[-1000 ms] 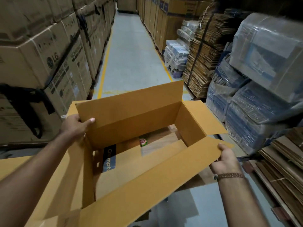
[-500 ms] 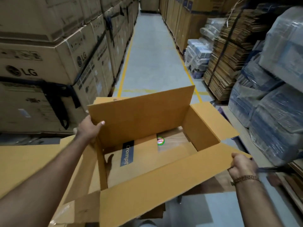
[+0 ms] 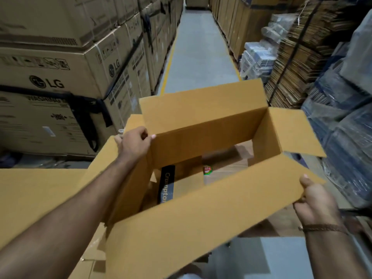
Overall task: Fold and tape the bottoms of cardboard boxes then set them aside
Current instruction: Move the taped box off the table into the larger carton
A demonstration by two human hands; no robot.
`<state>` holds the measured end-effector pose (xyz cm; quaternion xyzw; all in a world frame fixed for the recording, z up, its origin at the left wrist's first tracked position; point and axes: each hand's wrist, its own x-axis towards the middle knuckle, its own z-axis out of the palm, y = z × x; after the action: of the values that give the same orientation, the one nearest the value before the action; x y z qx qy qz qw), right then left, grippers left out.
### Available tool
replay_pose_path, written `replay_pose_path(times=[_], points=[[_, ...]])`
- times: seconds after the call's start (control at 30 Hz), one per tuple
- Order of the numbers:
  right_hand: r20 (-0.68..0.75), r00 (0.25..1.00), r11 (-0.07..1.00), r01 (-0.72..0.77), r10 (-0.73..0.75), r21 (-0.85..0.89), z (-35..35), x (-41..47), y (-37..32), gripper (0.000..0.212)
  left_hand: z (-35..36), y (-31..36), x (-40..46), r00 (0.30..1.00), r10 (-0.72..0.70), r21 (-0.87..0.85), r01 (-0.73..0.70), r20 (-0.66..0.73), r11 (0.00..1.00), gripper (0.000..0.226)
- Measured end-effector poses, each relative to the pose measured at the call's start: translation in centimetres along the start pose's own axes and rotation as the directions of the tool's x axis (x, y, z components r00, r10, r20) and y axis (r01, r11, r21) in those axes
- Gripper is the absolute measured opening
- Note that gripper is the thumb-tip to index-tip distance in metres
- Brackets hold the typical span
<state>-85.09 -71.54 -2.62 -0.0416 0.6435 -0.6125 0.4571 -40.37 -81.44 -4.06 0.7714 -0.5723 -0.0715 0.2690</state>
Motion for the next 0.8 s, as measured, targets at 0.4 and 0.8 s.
replay_pose_path(times=[0.4,0.8], points=[[0.076,0.992,0.980,0.086,-0.100,0.177,8.4,-1.6,-1.6,0.013,-0.4,8.1,-3.6,0.951,0.192,-0.309,-0.112,0.243,0.945,0.039],[-0.108,0.990,0.991,0.104,-0.095,0.085,12.9,-3.6,-0.3,0.022,-4.4,13.0,-8.0,0.501,0.429,-0.398,-0.174,0.752,0.901,0.096]])
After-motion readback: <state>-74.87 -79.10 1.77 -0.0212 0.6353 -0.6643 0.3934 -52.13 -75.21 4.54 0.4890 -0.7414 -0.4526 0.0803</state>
